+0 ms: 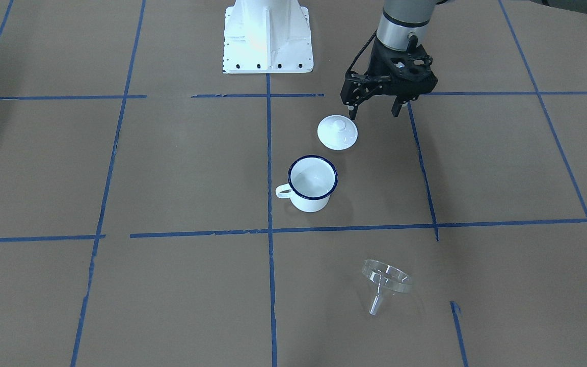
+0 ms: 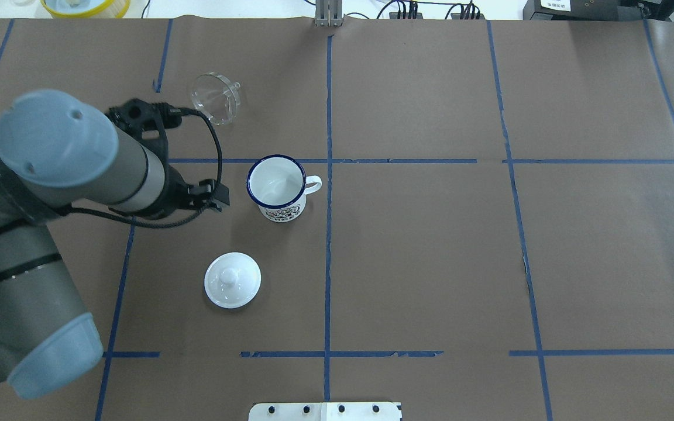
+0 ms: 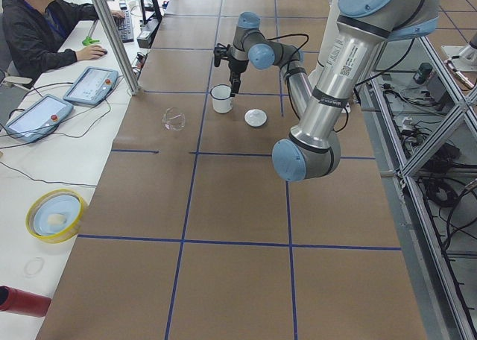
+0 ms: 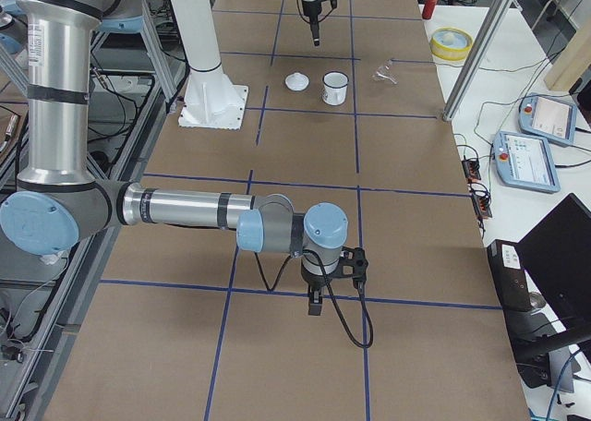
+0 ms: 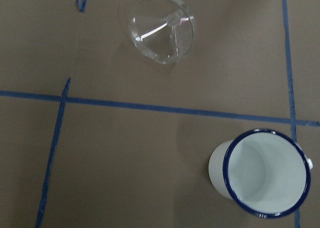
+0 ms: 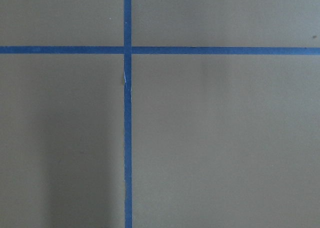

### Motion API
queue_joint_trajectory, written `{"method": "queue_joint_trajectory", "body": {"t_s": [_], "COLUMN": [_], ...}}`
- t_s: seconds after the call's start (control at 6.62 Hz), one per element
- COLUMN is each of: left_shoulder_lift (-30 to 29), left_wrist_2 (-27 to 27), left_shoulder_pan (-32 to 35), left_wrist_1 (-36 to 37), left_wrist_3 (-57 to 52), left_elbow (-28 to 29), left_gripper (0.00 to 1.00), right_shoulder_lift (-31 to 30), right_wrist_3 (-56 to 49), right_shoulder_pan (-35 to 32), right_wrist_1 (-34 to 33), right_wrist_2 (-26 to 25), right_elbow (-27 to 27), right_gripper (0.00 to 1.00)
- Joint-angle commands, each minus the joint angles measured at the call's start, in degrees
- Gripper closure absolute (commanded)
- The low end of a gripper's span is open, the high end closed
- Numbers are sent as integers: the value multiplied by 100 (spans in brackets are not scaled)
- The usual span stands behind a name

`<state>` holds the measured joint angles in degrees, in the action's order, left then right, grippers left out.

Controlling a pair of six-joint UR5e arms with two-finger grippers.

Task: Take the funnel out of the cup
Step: 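Move the left gripper down over the white lid beside the mug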

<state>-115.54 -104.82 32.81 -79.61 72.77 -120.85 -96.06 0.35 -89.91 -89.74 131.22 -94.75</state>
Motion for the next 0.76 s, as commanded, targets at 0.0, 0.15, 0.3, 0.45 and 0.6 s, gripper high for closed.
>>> {"method": "queue_joint_trajectory", "body": {"t_s": [0.0, 0.15, 0.3, 0.45, 0.6], "left_shoulder_lift": [50, 50, 58, 58, 58], "left_wrist_2": [137, 129, 129, 129, 129], "left_shoulder_pan": [-764, -828, -837, -837, -837], "left_wrist_1": [-89, -551, -1042, -1282, -1302], "left_wrist_3": [543, 572, 581, 581, 581], "left_elbow": [323, 717, 1043, 1229, 1283], "left_gripper": [0, 0, 6, 10, 12], "right_shoulder_lift": [0, 0, 0, 0, 0], "right_wrist_3": [0, 0, 0, 0, 0], "right_shoulder_pan": [0, 0, 0, 0, 0], "right_wrist_1": [0, 0, 0, 0, 0], "right_wrist_2": [0, 0, 0, 0, 0], "right_elbow": [0, 0, 0, 0, 0], "right_gripper": [0, 0, 0, 0, 0]}}
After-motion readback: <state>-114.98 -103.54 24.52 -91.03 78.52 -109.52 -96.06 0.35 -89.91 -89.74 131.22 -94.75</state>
